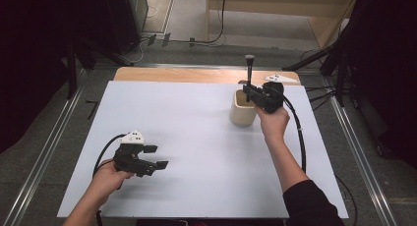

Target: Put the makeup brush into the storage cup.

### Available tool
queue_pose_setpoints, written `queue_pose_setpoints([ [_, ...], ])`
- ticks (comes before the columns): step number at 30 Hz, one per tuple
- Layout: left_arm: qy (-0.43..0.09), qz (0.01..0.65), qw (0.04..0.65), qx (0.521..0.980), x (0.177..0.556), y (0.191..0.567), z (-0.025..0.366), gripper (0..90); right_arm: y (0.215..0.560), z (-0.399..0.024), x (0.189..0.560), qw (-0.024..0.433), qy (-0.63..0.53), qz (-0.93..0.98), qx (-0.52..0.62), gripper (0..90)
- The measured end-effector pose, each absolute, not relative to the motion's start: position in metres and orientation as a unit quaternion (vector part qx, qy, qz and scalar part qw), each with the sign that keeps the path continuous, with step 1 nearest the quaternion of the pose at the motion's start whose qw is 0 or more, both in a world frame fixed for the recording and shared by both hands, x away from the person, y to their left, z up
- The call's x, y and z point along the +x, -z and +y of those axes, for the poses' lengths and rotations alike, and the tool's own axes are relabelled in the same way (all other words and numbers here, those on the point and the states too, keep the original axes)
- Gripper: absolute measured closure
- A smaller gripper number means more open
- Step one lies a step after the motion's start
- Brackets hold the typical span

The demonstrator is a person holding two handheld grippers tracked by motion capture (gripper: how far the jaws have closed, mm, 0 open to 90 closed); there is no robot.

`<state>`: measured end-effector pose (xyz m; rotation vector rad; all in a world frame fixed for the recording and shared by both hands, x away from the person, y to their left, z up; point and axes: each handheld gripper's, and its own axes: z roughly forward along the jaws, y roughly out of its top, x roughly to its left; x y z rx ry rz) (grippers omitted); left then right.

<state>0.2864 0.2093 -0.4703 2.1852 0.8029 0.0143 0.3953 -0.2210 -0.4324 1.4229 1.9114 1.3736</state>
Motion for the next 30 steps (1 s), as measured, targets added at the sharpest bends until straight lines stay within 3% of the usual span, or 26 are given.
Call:
queue_pose_setpoints([
  [30,-0.005,0.314,0.396,0.863,0.287,0.471,0.209,24.0,0.449,-0.223,0.386,0.186,-0.493,0.683,0.506,79.6],
])
